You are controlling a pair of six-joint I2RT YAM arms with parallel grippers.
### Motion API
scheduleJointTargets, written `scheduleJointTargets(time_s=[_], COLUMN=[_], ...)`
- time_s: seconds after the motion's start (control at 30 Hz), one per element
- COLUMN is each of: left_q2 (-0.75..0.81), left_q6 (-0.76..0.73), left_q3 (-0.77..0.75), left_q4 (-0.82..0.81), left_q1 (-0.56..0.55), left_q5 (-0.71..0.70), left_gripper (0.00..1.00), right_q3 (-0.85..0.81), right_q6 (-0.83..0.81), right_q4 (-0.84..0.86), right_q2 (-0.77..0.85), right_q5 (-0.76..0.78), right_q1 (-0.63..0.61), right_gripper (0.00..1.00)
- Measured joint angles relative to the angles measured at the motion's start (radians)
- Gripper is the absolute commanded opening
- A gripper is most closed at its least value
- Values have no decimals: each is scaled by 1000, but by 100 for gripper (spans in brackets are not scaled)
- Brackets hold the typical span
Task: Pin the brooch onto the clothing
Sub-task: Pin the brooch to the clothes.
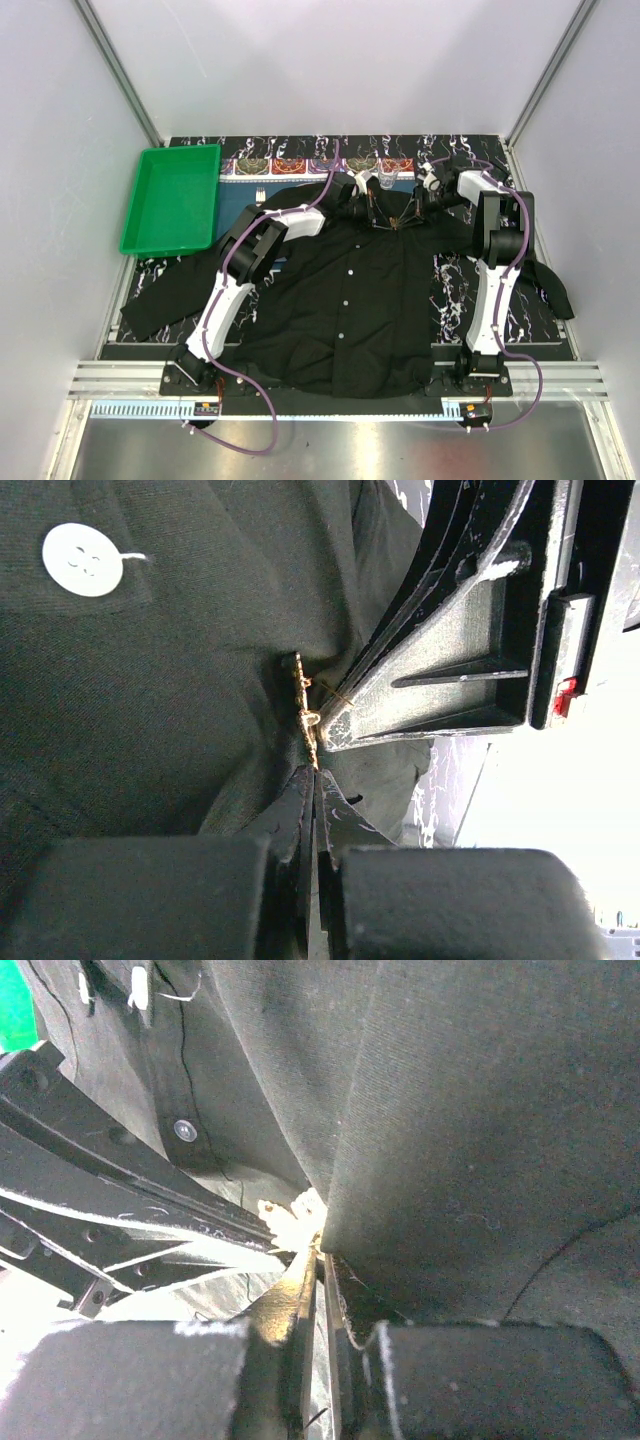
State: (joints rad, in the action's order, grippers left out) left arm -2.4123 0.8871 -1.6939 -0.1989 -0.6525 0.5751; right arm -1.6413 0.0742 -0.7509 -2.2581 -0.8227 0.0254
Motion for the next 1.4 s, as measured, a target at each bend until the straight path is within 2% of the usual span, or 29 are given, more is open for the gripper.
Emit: scheduleJointTargets(time_s=[0.63,1.4], left_q2=[-12,-12], left_q6=[0,0], left_q3=[1,1], left_q4=[5,4], left_q1=[0,0], left_q5=[-1,0], left_gripper=[0,0], right_q3=[7,7], right_q6=[-3,91], right_q4=[-3,53], right_q2=[17,16], right_q5=[-7,-8], right_q1=[45,8], right_gripper=[23,20])
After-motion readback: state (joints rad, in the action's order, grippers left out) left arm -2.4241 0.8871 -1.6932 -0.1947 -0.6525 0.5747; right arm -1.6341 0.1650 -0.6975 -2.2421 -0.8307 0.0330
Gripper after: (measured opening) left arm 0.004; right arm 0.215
